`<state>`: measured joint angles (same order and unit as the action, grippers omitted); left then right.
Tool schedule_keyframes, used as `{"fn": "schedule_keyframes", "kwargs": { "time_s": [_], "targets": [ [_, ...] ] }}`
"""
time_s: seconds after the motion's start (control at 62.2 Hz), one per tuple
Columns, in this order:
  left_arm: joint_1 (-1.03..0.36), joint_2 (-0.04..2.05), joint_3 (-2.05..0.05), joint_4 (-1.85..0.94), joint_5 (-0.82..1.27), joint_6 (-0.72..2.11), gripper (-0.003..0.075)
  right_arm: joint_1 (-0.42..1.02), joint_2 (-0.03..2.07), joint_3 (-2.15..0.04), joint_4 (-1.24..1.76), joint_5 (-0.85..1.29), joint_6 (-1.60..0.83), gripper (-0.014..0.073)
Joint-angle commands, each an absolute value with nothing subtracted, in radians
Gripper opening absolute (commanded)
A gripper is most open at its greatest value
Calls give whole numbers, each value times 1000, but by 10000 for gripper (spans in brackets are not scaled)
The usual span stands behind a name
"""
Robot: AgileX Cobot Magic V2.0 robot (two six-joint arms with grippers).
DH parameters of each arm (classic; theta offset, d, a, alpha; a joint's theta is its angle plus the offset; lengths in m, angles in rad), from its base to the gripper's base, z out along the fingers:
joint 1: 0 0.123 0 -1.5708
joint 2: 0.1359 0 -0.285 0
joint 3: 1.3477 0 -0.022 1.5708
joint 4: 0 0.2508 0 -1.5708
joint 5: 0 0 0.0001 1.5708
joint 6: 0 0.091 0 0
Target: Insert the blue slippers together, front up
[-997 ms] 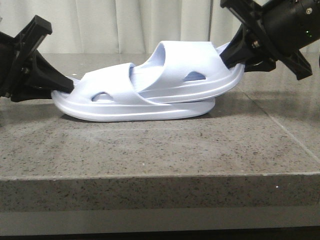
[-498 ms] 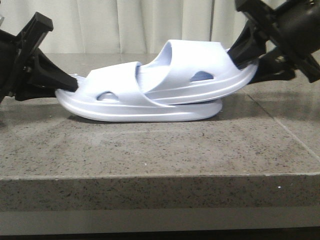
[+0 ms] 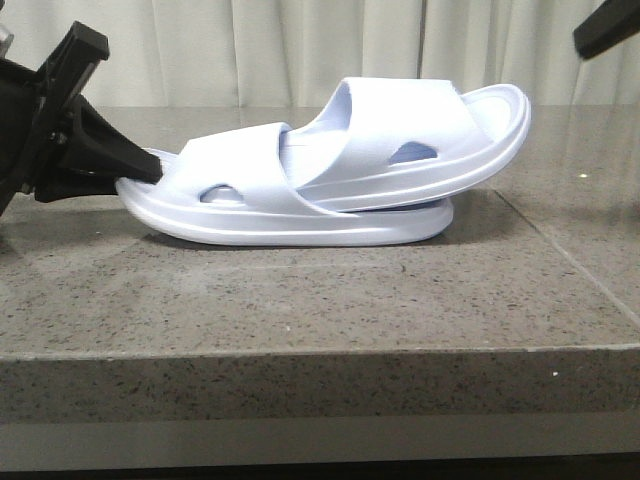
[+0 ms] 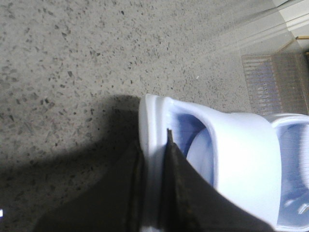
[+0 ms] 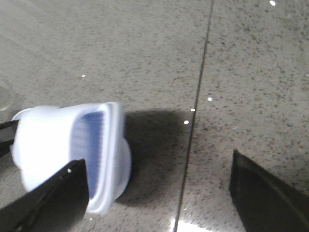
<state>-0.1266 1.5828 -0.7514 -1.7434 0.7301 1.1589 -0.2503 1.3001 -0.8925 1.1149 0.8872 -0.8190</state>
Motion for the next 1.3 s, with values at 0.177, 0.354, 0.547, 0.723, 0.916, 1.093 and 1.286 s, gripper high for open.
{"fn": "schedule_keyframes", "kwargs": {
  "time_s": [0.177,0.354,0.547,0.723,0.916,1.093,1.286],
  "targets": [
    [-135,1559,-768,-1768,787,1162,109,-258,1141,-913,1153,988,-827,615],
    [-135,1559,-768,-1768,784,1162,438,-258,1075,-913,1153,1011,-827,615],
    [-135,1533,-795,-1642,703,1113,461,-258,995,-913,1143,1021,-822,615],
    [-135,1421,-837,-1275,545,873,461,-226,918,-913,1012,1000,-731,615],
    [-135,1270,-924,-724,591,464,461,-113,848,-913,683,964,-501,615],
    [-135,1107,-980,-194,789,107,461,-36,786,-913,345,993,-238,615],
    [-135,896,-930,68,836,-57,461,-33,687,-912,207,1072,-134,615]
  ]
}}
